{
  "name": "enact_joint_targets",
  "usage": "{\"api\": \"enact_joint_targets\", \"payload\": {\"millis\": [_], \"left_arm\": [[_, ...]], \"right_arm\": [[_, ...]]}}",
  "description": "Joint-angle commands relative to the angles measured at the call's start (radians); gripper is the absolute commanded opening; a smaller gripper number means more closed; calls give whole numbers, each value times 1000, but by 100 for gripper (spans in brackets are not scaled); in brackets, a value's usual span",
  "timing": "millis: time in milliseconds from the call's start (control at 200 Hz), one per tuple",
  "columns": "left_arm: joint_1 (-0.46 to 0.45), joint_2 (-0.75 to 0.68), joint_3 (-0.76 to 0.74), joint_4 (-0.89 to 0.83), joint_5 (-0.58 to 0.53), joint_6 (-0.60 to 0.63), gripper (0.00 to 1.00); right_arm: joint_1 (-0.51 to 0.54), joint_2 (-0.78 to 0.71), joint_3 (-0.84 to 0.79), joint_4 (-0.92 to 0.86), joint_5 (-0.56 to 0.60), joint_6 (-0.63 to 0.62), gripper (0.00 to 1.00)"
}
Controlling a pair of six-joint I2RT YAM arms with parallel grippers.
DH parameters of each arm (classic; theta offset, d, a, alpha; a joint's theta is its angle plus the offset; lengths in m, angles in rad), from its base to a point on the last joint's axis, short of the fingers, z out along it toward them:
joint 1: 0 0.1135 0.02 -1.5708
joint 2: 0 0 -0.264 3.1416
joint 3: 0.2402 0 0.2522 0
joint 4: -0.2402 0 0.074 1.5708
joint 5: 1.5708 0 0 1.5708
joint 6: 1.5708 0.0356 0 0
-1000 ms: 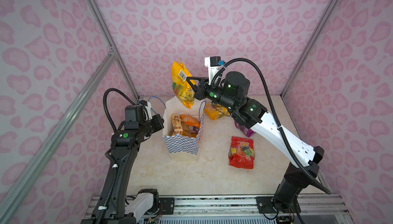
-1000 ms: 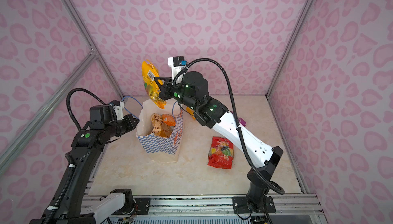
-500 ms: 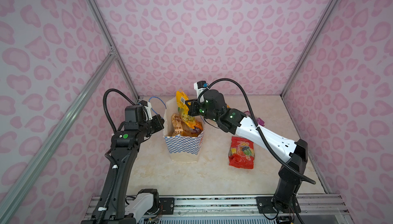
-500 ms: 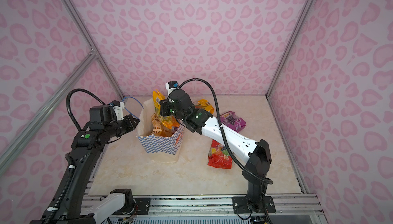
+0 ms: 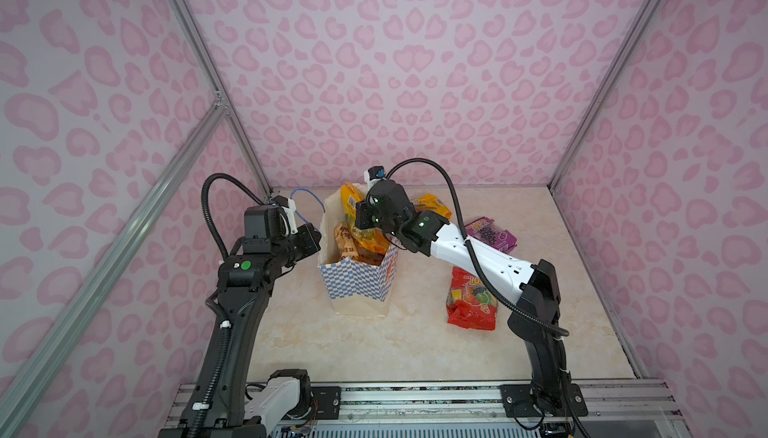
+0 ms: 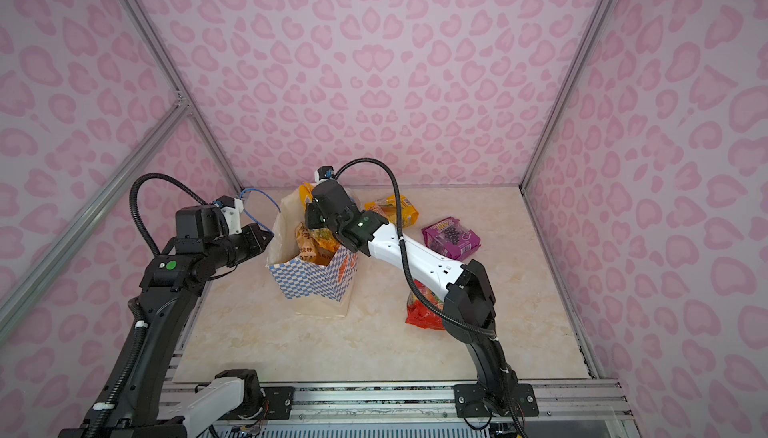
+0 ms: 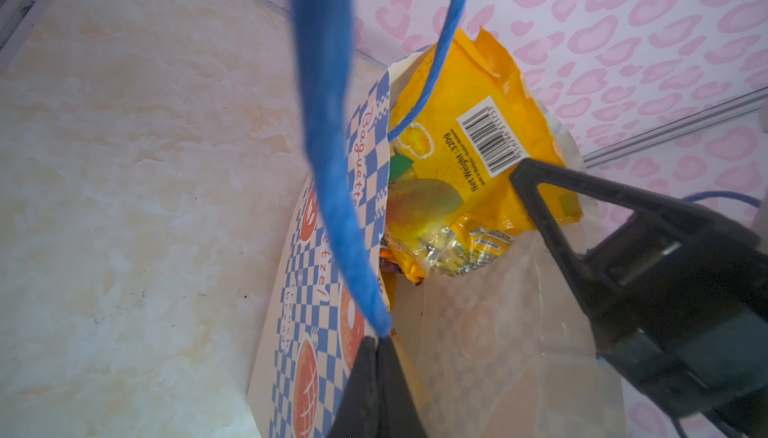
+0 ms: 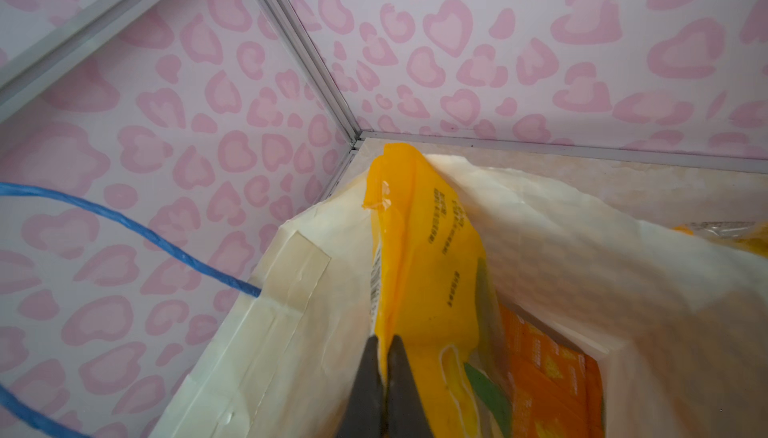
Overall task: Place the snacks into the paper bag
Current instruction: 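Lower the yellow gummy bag into the paper bag with the right gripper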
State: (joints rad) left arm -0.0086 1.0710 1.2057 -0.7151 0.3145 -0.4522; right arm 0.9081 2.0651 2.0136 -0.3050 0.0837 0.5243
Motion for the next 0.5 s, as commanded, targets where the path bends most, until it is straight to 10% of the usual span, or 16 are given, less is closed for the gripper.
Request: {"api": "enact_joint_targets", "payload": {"millis": [0,220,355,495], "left_arm": [[-1,1,6,32,4,1,6],[-1,9,15,29,-2,10,7],[-1,20,12,34,3,8,6],[-1,29,15,34,5,9,6]], "right_arm": [[15,-3,-19,-10,8,-5,0],[47,-83,-125,-77,-113,55,0],[32,-99,-114,-126,-157,38,45],[32,-134,-30,-140,-161,-49,66]]}}
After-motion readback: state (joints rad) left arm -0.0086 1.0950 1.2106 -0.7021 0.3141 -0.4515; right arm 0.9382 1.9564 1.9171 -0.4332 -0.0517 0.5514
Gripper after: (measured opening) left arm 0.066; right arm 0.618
